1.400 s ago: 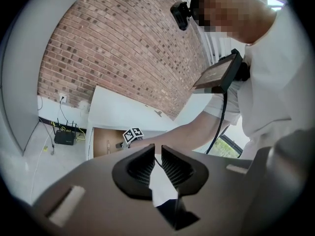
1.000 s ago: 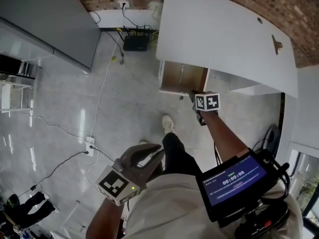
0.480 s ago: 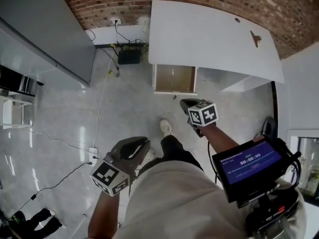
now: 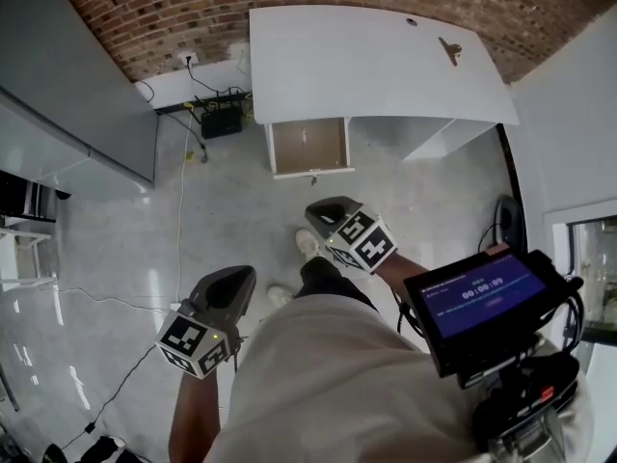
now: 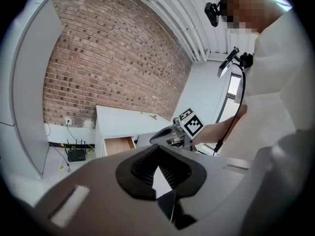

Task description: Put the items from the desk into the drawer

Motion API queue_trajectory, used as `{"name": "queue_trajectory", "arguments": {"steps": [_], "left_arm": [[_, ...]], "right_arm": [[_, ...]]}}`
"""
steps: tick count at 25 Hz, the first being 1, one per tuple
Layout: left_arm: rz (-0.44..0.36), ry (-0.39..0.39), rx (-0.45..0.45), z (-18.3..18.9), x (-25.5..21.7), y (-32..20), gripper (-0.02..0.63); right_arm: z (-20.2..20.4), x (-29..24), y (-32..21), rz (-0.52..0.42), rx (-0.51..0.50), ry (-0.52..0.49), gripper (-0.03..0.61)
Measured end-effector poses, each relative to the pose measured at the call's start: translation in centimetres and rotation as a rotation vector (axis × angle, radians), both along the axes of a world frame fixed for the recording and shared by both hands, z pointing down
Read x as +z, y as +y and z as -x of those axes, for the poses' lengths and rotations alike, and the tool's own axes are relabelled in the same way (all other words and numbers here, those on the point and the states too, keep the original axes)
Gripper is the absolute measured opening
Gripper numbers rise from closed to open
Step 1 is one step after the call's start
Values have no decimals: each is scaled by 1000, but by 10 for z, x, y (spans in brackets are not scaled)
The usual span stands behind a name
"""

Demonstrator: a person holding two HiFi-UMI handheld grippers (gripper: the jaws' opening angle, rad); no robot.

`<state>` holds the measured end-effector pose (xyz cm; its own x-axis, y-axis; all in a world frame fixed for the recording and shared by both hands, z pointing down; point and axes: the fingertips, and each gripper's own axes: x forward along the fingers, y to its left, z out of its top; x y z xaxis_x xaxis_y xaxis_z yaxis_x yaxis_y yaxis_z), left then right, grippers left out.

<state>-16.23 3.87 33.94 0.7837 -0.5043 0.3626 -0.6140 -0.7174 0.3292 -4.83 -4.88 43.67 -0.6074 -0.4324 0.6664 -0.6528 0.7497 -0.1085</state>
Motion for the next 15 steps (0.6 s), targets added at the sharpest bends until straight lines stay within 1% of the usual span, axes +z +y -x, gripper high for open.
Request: {"name": "queue_trajectory", "arguments": {"steps": [3, 7, 15], "left_arm": [[13, -15, 16, 6, 1, -6, 8], [26, -23, 18, 7, 6, -9, 8], [45, -29, 13, 8, 12, -3, 8]], "right_arm": [[17, -17, 5, -13, -26, -10, 3], [29, -30, 10, -31, -56, -25, 2], [34, -36, 18, -36, -89, -36, 3]]}}
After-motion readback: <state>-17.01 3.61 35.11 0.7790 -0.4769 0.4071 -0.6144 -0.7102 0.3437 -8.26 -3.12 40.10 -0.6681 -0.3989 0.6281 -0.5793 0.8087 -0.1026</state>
